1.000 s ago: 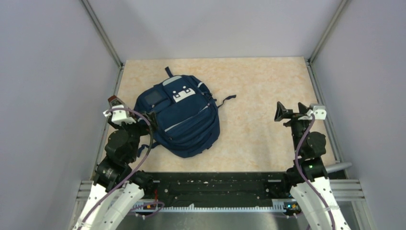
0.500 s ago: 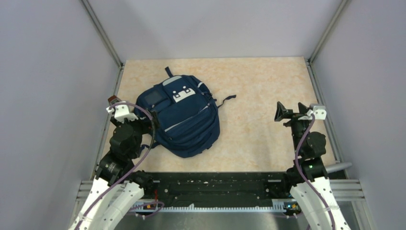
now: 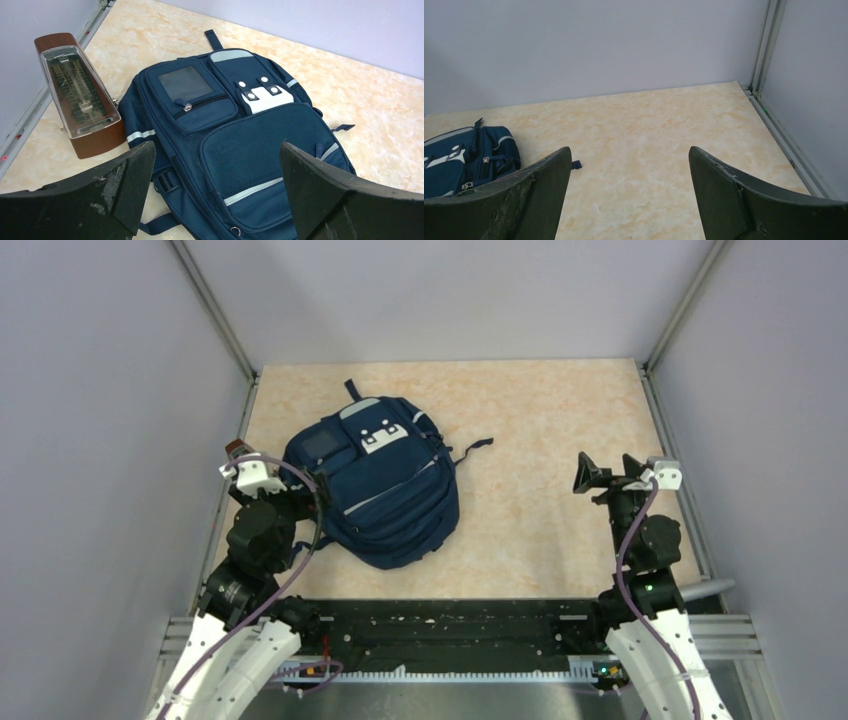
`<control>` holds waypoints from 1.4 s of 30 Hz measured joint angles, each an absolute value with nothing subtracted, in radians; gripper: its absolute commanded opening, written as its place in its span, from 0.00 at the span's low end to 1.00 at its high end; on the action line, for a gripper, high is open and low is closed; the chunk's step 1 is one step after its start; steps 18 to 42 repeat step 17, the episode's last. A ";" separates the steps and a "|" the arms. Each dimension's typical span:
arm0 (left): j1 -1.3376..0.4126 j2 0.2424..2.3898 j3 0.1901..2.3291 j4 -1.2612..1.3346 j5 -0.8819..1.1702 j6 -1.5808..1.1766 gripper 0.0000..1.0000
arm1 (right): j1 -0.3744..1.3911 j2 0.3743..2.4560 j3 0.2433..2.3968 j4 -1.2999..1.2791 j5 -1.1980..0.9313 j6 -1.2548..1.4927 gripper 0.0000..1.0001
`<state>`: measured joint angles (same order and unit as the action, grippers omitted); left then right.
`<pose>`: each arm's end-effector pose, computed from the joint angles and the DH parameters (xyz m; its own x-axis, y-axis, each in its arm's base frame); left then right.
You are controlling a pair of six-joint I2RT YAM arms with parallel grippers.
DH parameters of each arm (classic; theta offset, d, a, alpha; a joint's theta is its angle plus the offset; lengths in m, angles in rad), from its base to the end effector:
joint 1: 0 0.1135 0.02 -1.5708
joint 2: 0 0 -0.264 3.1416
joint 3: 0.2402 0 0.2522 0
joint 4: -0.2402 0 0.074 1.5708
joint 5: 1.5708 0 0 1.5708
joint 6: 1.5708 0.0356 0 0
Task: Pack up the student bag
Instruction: Reset both arms
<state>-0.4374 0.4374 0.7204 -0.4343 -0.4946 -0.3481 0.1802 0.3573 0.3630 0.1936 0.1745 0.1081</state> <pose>0.1009 -0.0285 0.3355 -0.1105 -0.2797 -0.9537 -0.0957 0.9581 -0.2700 0.1233 0.0162 0.2888 0.1927 0.1431 -0.9708 -0.0300 0.9897 0.1399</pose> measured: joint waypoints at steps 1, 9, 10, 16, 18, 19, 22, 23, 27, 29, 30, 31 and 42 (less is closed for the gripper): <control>-0.437 0.436 0.720 -0.434 -0.495 -0.348 0.98 | 0.180 0.357 0.363 0.194 0.174 0.109 0.90; -0.437 0.434 0.720 -0.434 -0.495 -0.350 0.98 | 0.180 0.381 0.390 0.158 0.213 0.143 0.99; -0.437 0.434 0.720 -0.434 -0.495 -0.350 0.98 | 0.180 0.390 0.399 0.155 0.216 0.146 0.99; -0.437 0.434 0.720 -0.435 -0.495 -0.350 0.98 | 0.180 0.406 0.413 0.148 0.221 0.159 0.99; -0.437 0.434 0.720 -0.434 -0.495 -0.350 0.98 | 0.180 0.406 0.413 0.148 0.221 0.160 0.99; -0.437 0.434 0.720 -0.434 -0.495 -0.350 0.98 | 0.180 0.406 0.413 0.148 0.221 0.160 0.99; -0.437 0.434 0.720 -0.434 -0.495 -0.350 0.98 | 0.180 0.406 0.413 0.148 0.221 0.160 0.99; -0.437 0.434 0.720 -0.434 -0.495 -0.350 0.98 | 0.180 0.406 0.413 0.148 0.221 0.160 0.99; -0.437 0.434 0.720 -0.434 -0.495 -0.350 0.98 | 0.180 0.406 0.413 0.148 0.221 0.160 0.99; -0.437 0.434 0.720 -0.434 -0.495 -0.350 0.98 | 0.180 0.406 0.413 0.148 0.221 0.160 0.99; -0.437 0.434 0.720 -0.434 -0.495 -0.350 0.98 | 0.180 0.406 0.413 0.148 0.221 0.160 0.99; -0.437 0.434 0.720 -0.434 -0.495 -0.350 0.98 | 0.180 0.406 0.413 0.148 0.221 0.160 0.99; -0.437 0.434 0.720 -0.434 -0.495 -0.350 0.98 | 0.180 0.406 0.413 0.148 0.221 0.160 0.99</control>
